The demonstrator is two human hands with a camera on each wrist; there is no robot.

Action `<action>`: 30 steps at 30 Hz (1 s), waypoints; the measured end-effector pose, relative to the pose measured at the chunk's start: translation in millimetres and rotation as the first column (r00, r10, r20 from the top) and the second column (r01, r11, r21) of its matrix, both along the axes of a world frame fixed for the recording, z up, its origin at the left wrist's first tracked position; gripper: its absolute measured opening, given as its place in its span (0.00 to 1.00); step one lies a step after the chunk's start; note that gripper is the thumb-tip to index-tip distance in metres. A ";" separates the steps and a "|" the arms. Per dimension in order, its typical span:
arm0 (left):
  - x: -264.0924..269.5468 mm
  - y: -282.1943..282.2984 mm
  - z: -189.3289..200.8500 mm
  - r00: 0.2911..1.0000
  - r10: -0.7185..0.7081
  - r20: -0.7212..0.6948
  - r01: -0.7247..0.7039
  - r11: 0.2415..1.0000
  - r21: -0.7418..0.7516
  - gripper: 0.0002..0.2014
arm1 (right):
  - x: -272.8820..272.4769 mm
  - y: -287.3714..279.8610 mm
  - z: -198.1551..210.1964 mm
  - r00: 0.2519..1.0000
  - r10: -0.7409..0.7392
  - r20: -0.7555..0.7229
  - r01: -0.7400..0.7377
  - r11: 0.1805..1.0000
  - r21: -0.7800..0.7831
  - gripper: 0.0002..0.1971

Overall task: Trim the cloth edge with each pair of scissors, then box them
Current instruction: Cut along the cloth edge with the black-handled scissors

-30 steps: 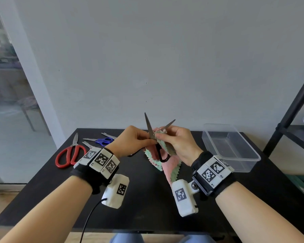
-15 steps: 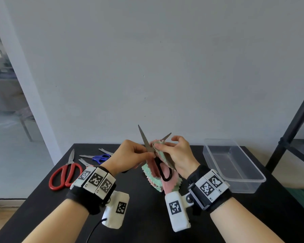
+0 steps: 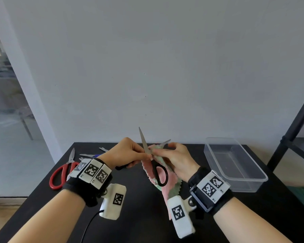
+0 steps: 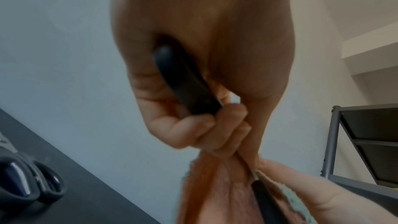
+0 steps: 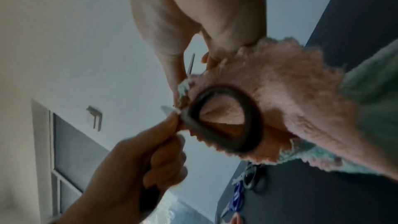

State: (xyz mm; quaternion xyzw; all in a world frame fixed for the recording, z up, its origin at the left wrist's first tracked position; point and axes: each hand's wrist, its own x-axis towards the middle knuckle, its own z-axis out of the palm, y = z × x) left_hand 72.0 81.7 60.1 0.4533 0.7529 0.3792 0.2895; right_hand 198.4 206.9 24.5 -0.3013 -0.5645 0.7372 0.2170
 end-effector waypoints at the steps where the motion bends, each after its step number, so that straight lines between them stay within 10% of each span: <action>1: -0.1 1.1 -0.7 1.000 -0.001 0.007 0.001 1.000 0.003 0.09 | -0.4 -1.8 -1.3 1.000 -0.009 0.009 0.009 1.000 0.001 0.46; 18: 0.6 3.4 0.5 1.000 -0.008 -0.015 0.008 0.999 0.037 0.18 | 8.6 4.8 6.1 0.993 -0.026 -0.114 0.017 0.996 -0.083 0.16; 30: 1.5 0.8 -1.4 0.998 -0.022 -0.061 0.023 0.999 0.022 0.14 | 2.4 -3.5 2.9 0.998 -0.040 -0.039 0.040 0.999 -0.017 0.27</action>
